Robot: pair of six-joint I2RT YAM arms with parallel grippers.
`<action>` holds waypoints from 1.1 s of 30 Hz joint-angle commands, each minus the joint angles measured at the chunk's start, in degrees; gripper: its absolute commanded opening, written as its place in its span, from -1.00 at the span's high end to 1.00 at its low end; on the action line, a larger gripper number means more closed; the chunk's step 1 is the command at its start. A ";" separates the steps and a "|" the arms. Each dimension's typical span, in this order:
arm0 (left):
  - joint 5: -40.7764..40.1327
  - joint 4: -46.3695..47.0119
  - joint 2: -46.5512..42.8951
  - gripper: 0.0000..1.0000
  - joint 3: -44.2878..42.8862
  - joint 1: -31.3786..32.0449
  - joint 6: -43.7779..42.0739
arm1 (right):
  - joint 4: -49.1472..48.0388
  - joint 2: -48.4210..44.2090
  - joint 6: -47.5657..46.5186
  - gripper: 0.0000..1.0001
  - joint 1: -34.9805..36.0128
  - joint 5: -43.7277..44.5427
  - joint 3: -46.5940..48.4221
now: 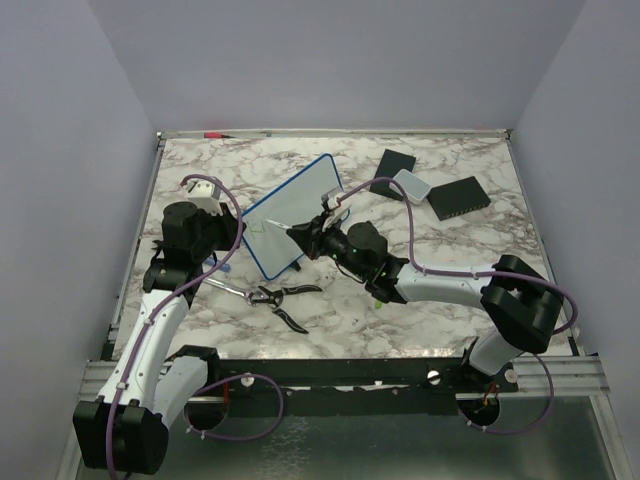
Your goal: Write a sentence on the whiteboard
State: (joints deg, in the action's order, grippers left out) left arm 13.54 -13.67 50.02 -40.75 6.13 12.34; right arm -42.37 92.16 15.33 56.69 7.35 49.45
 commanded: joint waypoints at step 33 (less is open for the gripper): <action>-2.02 -1.27 -0.71 0.71 -0.09 0.27 -0.92 | -0.02 3.18 1.14 0.98 0.62 2.03 -1.74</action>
State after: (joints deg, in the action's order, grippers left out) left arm 13.45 -13.78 50.02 -40.75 6.13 12.34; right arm -42.39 94.50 15.46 56.69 8.16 49.41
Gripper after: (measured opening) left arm 0.187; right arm 0.105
